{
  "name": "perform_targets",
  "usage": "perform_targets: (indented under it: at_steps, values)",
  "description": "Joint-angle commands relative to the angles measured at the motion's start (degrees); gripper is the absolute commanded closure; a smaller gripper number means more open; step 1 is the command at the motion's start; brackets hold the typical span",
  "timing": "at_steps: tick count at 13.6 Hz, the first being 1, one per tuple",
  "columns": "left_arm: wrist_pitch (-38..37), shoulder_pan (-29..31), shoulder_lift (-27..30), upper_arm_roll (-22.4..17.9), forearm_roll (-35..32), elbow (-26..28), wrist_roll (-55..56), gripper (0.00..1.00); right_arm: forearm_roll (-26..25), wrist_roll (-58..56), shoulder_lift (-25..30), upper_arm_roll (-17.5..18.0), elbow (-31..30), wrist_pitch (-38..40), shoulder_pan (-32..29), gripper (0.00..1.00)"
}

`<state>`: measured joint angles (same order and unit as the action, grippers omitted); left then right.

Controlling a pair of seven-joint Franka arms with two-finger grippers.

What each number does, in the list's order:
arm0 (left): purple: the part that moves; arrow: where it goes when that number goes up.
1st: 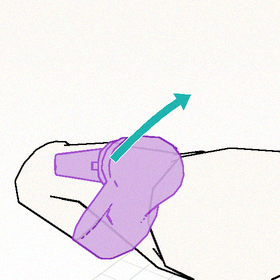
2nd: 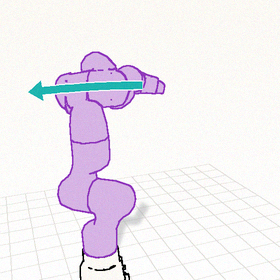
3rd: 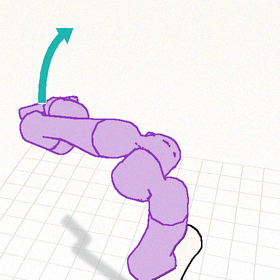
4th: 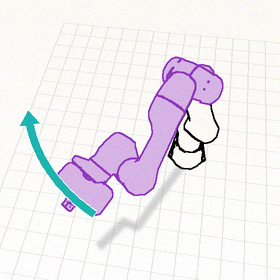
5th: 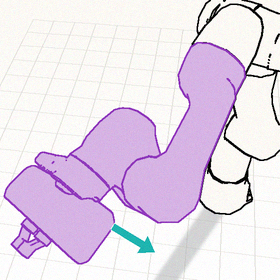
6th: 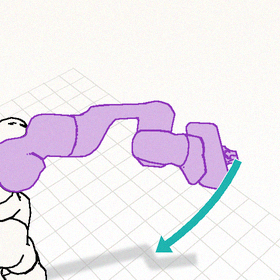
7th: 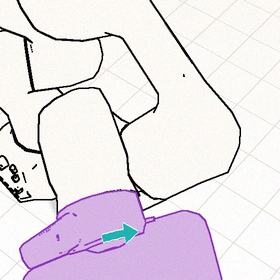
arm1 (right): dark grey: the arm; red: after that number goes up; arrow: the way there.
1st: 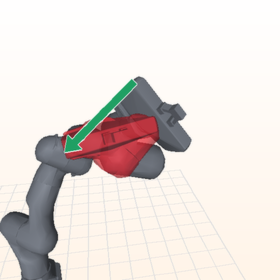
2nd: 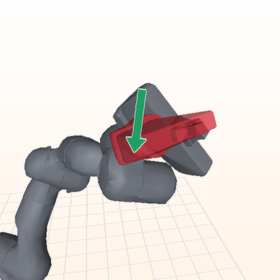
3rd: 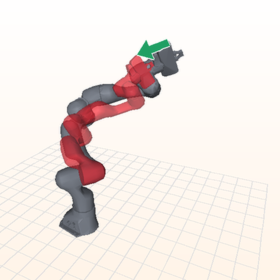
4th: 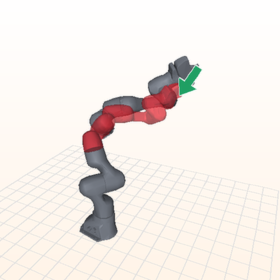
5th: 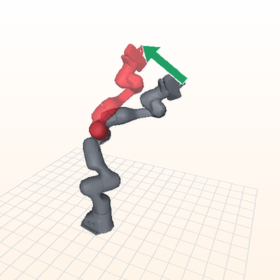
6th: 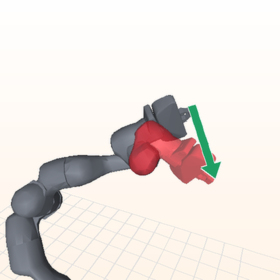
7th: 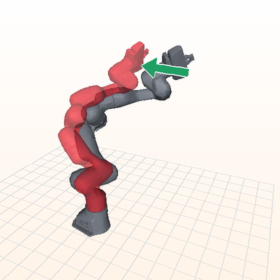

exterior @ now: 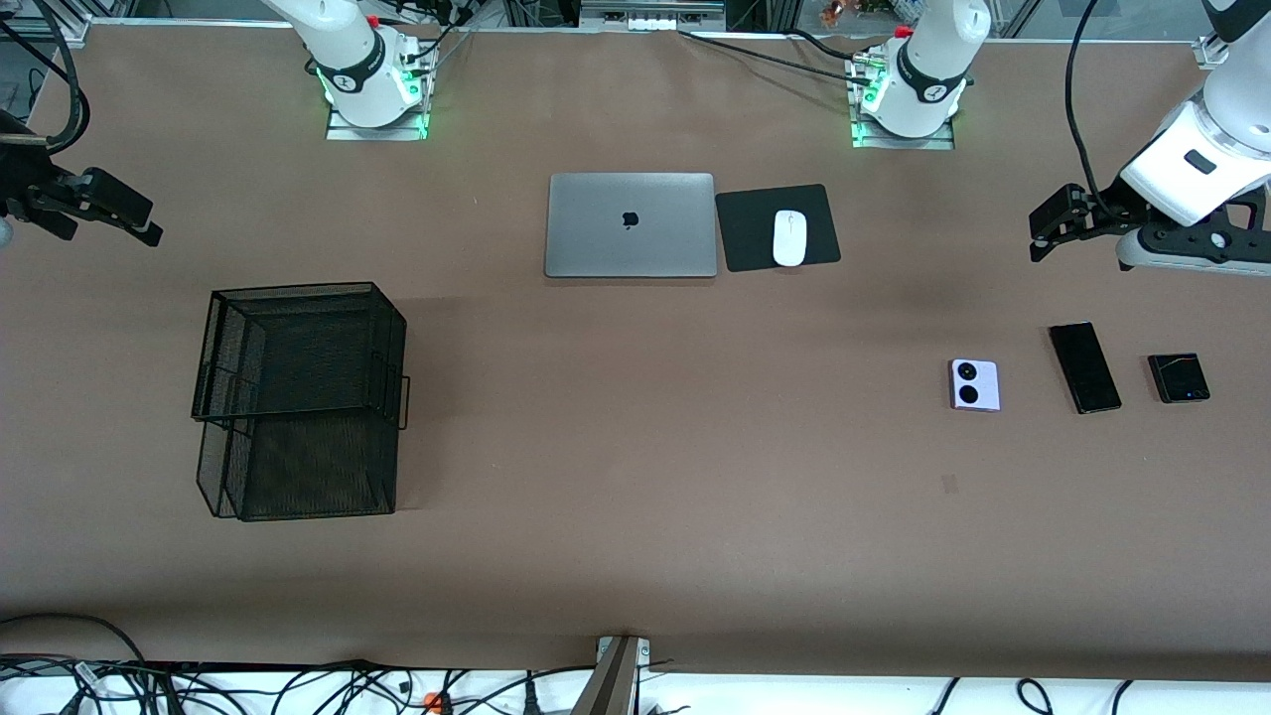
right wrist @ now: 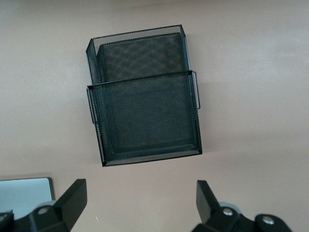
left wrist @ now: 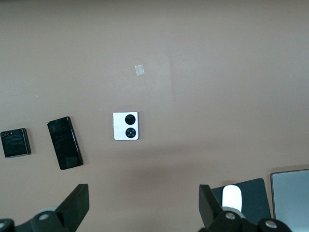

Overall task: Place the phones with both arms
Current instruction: 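Move the left gripper over the white square flip phone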

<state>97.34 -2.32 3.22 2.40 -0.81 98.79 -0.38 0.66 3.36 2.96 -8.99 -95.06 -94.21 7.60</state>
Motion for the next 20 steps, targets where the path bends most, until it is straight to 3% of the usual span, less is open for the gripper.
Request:
perform_targets:
  at_steps: [1, 14, 18, 20]
  values:
    - [0.13, 0.03, 0.03, -0.03, -0.07, -0.61, 0.37, 0.00, 0.39, -0.72, 0.38, 0.29, 0.23, 0.60, -0.48, 0.00]
    - [-2.16, 1.17, -3.65, -0.82, 0.37, -3.16, 1.34, 0.00, 0.39, -0.55, 0.29, 0.29, 0.22, 1.22, -0.48, 0.00]
    - [-11.53, 1.70, -11.28, -0.73, 0.02, -15.17, 1.17, 0.00, 0.39, -0.28, 0.12, 0.37, 0.14, 1.13, -0.22, 0.00]
    - [-13.75, 1.62, -13.24, -0.65, 0.63, -17.93, 0.82, 0.00, 0.39, -0.19, -0.23, 0.37, 0.14, 1.04, -0.13, 0.00]
